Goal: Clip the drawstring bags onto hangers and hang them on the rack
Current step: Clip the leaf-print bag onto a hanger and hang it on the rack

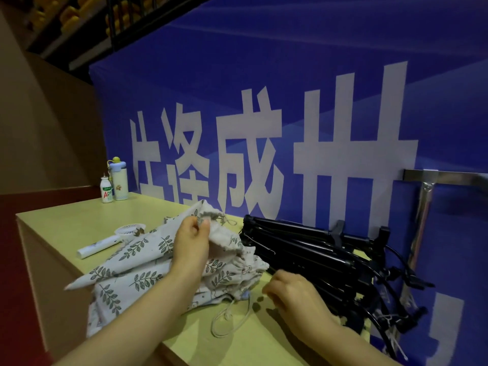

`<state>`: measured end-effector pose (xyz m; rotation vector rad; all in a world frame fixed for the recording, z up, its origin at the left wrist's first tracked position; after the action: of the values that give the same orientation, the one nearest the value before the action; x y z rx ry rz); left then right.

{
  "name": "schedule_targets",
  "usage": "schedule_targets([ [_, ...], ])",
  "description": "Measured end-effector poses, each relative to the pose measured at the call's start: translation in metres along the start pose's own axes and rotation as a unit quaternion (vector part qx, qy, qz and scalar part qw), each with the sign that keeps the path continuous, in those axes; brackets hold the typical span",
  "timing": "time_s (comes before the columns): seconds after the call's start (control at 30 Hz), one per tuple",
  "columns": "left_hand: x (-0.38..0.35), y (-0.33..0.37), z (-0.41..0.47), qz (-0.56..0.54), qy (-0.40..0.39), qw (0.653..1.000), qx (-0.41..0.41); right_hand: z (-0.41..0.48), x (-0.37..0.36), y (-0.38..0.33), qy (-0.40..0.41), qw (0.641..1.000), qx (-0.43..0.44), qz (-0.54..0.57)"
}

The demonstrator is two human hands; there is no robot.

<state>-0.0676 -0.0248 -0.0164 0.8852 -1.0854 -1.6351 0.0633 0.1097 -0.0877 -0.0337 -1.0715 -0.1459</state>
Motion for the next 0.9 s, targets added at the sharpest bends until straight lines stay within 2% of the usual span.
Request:
schedule_targets([
  [0.1, 0.008, 0.020, 0.007, -0.121, 0.028, 0.990, 0.059, 0.015, 0.033, -0.001, 0.115, 0.982, -0.073, 0.134],
  [0.17, 0.018, 0.036, 0.011, -0.154, 0.031, 0.985, 0.070, 0.026, 0.056, -0.007, 0.153, 0.957, -0.102, 0.224],
  [0.23, 0.032, 0.053, 0.011, -0.171, 0.028, 0.983, 0.067, 0.039, 0.076, -0.023, 0.139, 0.935, -0.102, 0.309],
  [0.3, 0.049, 0.072, 0.007, -0.185, 0.029, 0.981, 0.049, 0.051, 0.091, -0.053, 0.092, 0.930, -0.059, 0.352],
  [0.43, 0.086, 0.112, -0.014, -0.167, 0.062, 0.984, -0.012, 0.073, 0.100, -0.126, 0.010, 0.939, 0.031, 0.341],
  [0.57, 0.110, 0.143, -0.042, -0.149, 0.092, 0.983, -0.059, 0.086, 0.112, -0.179, 0.003, 0.926, 0.073, 0.370],
  [0.73, 0.141, 0.168, -0.075, -0.074, 0.140, 0.978, -0.139, 0.081, 0.118, -0.233, -0.034, 0.919, 0.128, 0.371],
  [0.8, 0.140, 0.164, -0.080, -0.038, 0.114, 0.985, -0.127, 0.076, 0.114, -0.238, -0.052, 0.923, 0.142, 0.355],
  [0.9, 0.141, 0.135, -0.074, -0.028, 0.041, 0.998, -0.027, 0.067, 0.101, -0.225, -0.049, 0.943, 0.159, 0.290],
])
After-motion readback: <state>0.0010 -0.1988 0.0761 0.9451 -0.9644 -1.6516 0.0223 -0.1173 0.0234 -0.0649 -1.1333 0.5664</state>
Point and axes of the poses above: each hand's wrist, its own z-axis towards the middle knuckle, its own x-axis out of the back of the hand, y = z × x, the point moved 5 cm from there along z, towards the middle knuckle, and after that the axes turned 7 degrees about -z, right-handed, at the moved point
